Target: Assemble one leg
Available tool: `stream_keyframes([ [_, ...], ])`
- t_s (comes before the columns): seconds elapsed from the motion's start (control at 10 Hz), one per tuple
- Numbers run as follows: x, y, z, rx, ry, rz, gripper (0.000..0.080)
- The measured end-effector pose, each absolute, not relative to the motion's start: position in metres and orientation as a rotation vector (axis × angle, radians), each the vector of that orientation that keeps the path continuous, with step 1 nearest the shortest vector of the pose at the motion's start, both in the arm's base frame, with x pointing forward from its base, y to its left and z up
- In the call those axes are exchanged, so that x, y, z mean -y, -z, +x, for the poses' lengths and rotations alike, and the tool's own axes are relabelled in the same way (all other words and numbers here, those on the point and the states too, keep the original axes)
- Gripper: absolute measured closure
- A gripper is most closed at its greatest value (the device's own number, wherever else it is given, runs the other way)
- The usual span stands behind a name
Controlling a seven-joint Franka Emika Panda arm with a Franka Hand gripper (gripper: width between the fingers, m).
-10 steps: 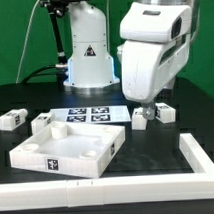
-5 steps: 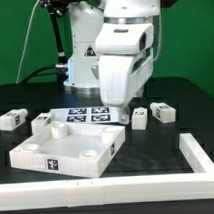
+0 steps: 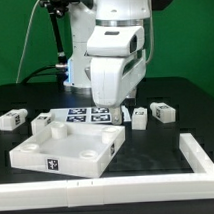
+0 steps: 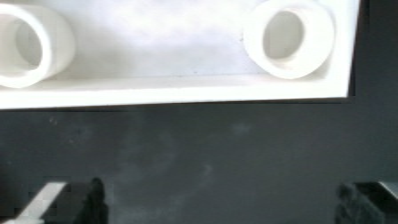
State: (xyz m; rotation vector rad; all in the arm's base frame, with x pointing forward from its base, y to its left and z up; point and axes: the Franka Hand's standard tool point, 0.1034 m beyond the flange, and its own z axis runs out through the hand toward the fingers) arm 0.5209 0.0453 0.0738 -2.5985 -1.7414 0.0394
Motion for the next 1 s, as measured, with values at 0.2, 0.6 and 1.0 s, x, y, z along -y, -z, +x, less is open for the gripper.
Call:
stream_keyframes([
  [0.2, -0.044, -0.065, 0.512, 1.786, 0.014, -2.598, 0.015],
  [0.6, -0.014, -0.033, 0.453, 1.798, 0.031, -2.597, 0.015],
  [1.0, 0.005, -0.014, 0.44, 1.744, 0.022, -2.619, 0.015],
])
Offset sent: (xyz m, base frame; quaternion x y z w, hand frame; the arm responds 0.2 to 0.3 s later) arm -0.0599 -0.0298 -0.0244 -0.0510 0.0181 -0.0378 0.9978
